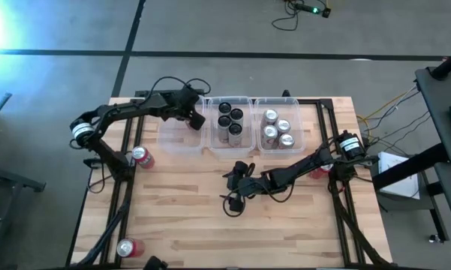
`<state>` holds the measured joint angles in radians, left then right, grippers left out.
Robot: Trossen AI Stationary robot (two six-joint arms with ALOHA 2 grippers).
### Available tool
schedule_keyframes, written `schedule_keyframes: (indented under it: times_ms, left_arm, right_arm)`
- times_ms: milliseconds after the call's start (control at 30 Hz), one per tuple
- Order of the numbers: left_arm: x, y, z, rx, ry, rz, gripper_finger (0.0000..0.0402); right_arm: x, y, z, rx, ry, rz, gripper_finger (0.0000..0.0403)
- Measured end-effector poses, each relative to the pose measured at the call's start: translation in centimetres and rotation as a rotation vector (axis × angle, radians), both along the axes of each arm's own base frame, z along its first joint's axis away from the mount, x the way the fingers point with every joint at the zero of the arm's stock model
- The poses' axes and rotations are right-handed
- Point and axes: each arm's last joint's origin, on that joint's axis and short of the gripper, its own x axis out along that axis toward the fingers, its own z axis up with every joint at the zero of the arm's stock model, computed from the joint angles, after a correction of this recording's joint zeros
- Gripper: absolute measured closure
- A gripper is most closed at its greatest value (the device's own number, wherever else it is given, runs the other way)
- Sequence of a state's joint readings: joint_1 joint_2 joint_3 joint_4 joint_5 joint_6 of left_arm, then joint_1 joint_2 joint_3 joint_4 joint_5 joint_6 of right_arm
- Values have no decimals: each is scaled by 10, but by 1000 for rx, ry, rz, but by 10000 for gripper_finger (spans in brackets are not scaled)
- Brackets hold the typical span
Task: Sort soda cans
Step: Put the top middle red soda can into the left transparent bin
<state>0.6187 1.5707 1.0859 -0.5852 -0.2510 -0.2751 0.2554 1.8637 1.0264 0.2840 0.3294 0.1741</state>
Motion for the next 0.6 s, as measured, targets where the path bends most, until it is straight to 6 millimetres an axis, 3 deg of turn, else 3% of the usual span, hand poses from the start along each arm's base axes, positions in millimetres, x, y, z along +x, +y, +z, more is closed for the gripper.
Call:
schedule_keyframes:
  times_ms: [300, 600]
  left_arm:
    - [2, 7, -7, 3, 2, 14, 112]
    - [3, 8, -6, 9, -10, 8, 64]
  right_arm:
    - [0, 1, 0, 24, 6, 35, 35]
    - [0, 1, 0, 25, 7, 37, 35]
